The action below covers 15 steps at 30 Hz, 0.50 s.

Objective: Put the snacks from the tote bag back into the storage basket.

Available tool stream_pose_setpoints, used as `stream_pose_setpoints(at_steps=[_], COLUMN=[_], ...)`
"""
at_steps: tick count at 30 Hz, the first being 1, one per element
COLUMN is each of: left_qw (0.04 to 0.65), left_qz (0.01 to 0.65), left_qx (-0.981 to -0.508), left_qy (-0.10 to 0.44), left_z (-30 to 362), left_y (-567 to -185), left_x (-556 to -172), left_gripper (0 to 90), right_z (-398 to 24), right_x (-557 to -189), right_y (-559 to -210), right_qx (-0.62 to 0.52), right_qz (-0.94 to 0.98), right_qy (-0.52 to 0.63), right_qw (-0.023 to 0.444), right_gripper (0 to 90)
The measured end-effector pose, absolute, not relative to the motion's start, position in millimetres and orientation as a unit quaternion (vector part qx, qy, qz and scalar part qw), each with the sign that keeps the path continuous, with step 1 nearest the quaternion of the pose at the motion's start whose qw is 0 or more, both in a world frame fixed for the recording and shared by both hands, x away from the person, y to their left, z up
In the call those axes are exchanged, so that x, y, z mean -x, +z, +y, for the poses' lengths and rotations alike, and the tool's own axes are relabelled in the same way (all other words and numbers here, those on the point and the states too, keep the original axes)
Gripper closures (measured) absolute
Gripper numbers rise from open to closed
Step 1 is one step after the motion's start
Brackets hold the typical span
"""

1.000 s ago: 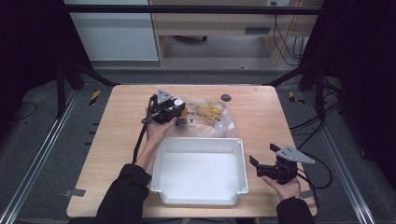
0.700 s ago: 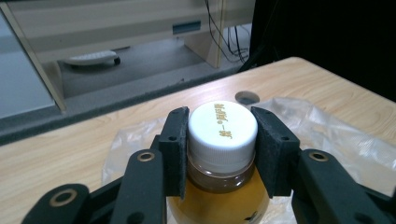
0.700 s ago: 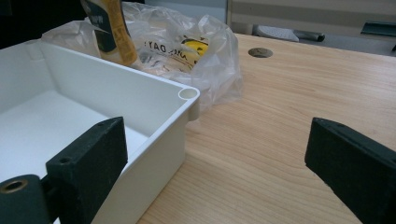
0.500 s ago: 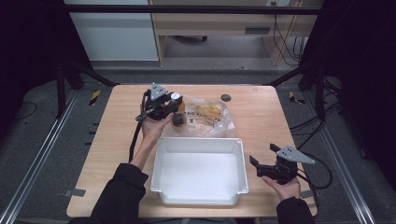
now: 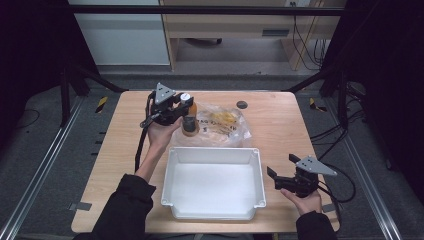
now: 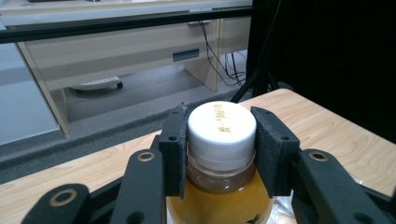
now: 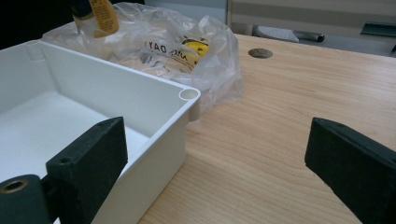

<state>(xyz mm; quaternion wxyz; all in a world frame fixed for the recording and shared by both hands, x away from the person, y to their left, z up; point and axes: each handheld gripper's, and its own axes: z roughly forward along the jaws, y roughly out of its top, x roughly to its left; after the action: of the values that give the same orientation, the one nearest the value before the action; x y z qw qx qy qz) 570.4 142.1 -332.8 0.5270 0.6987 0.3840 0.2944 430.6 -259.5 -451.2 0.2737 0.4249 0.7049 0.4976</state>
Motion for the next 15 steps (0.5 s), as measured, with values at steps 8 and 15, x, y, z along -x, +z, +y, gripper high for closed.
stream_pose_setpoints(at_steps=[8, 15], left_qw=[0.537, 0.543], left_qz=[0.381, 0.377], left_qx=[-0.691, -0.688], left_qy=[0.296, 0.300], left_z=[143.7, 144.1], left_y=[-319.3, -309.6], left_x=[-563.8, -558.1], left_gripper=[59.0, 59.0], right_z=[-259.7, -259.7], right_x=[-430.5, -430.5], right_y=[-451.0, -451.0], right_qx=[-0.425, -0.424], right_qz=[0.705, 0.705], right_qy=[0.498, 0.497], right_qw=[0.274, 0.275], right_gripper=[6.0, 6.0])
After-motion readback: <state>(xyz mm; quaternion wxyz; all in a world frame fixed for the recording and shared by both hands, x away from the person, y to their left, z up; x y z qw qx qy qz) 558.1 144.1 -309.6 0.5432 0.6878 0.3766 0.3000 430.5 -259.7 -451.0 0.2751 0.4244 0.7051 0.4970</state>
